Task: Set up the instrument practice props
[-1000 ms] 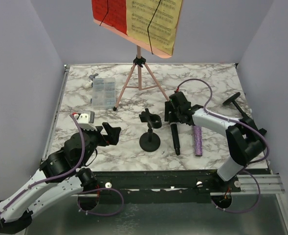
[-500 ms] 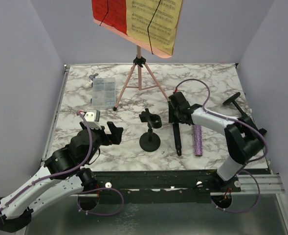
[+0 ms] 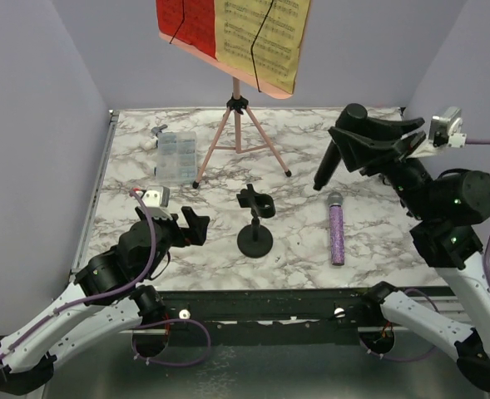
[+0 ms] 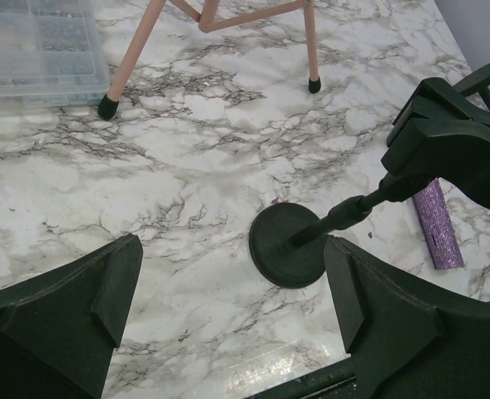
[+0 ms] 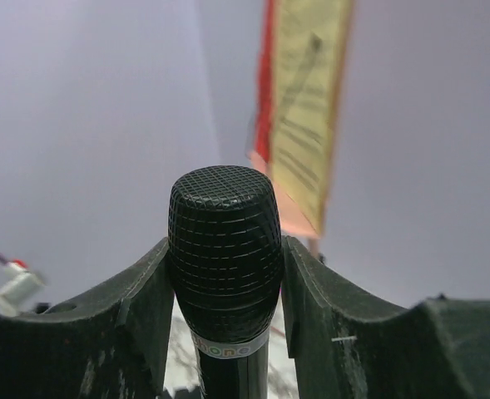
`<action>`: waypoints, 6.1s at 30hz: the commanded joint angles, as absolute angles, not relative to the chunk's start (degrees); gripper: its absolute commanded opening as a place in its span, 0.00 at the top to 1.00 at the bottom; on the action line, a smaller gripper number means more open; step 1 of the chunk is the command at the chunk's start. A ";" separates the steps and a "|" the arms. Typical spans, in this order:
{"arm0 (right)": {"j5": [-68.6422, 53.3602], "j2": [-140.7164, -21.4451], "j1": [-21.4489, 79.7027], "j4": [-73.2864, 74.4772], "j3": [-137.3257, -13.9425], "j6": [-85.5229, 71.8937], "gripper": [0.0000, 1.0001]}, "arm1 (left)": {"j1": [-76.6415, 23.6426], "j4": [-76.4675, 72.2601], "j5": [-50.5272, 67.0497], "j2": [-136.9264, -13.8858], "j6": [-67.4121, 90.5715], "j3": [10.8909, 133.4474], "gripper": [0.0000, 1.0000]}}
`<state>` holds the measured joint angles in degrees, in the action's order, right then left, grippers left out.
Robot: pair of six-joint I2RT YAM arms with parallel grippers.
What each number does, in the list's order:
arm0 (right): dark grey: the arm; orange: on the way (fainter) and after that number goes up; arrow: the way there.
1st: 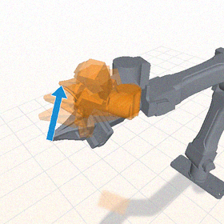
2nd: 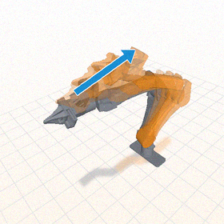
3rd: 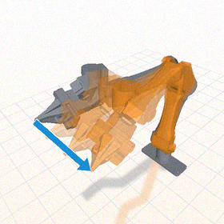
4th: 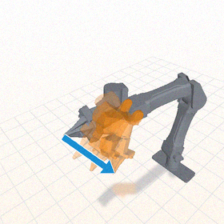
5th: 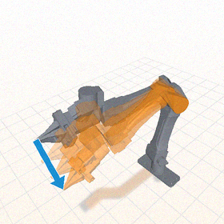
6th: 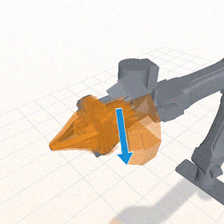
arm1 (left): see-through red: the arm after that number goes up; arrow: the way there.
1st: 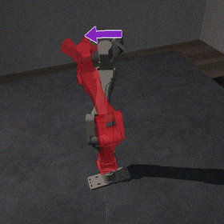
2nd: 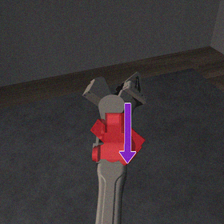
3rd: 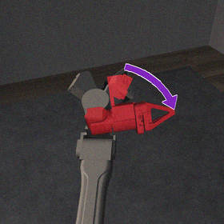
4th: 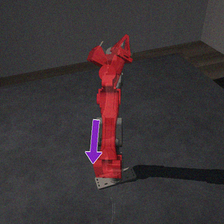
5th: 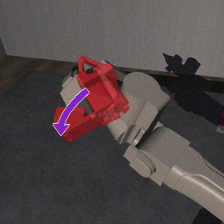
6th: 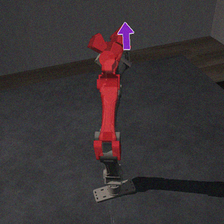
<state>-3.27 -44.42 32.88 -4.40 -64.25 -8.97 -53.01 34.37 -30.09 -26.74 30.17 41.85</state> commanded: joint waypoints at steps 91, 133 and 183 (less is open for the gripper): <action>-88.67 -90.20 24.78 -96.24 -66.51 -75.25 0.99 | -31.88 4.77 66.20 -70.36 -16.37 58.33 0.01; -65.33 -66.69 27.73 -21.08 -59.91 -10.18 0.99 | -35.24 -7.98 61.83 -76.68 -16.90 53.37 1.00; -24.79 -47.88 35.12 -10.25 -44.99 -19.64 0.13 | -39.62 -0.79 54.67 -75.07 -14.94 55.11 0.25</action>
<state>-31.75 -50.98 34.83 -27.38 -40.27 -17.89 -38.44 -7.27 57.25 -75.68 -9.32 53.12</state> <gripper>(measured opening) 0.802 0.821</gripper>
